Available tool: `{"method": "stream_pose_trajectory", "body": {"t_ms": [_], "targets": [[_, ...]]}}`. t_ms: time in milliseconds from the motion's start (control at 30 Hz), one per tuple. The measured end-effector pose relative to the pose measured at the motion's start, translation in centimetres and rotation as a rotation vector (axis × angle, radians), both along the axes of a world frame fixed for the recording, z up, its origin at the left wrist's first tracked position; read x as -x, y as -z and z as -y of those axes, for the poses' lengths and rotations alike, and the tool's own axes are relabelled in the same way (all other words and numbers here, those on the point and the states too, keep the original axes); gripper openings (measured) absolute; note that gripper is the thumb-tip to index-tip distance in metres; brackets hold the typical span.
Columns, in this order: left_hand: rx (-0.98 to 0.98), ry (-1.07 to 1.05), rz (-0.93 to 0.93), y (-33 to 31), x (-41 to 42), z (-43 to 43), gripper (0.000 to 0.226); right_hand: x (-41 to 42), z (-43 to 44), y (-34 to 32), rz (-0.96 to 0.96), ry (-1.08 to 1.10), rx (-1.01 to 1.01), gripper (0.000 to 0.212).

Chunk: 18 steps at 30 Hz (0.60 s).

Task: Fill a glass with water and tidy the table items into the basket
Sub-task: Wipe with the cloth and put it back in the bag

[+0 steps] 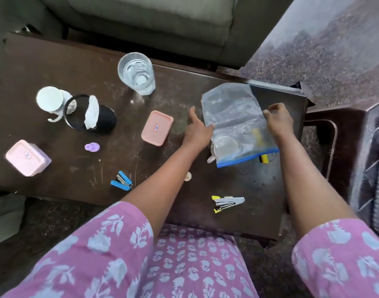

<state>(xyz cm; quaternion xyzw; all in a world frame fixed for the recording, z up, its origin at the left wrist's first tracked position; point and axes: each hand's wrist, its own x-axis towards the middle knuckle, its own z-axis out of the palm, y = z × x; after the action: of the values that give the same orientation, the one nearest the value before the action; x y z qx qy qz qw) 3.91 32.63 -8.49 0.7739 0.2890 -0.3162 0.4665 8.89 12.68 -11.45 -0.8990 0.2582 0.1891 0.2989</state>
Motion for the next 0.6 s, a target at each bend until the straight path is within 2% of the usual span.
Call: {"method": "stream_pose_trajectory", "body": {"t_ms": [100,200,333,467,600], "targets": [[-0.007,-0.011,0.033,0.1,-0.4,0.3,0.073,0.0,0.4,0.4,-0.064,-0.025,-0.092,0.032],[-0.036,-0.112,0.115,0.3,-0.6,0.4,0.059,0.2,0.9,1.0,-0.02,0.035,-0.235,0.022],[-0.064,-0.214,0.237,0.3,-0.6,0.5,0.041,0.6,1.8,-0.1,0.094,0.191,-0.435,0.026],[-0.109,-0.239,0.455,-0.1,-1.1,0.8,0.027,0.6,1.9,-2.4,0.247,0.303,-0.64,0.034],[-0.114,-0.25,0.567,-1.1,-1.6,1.1,0.019,0.8,2.7,-3.4,0.399,0.306,-0.715,0.035]]}}
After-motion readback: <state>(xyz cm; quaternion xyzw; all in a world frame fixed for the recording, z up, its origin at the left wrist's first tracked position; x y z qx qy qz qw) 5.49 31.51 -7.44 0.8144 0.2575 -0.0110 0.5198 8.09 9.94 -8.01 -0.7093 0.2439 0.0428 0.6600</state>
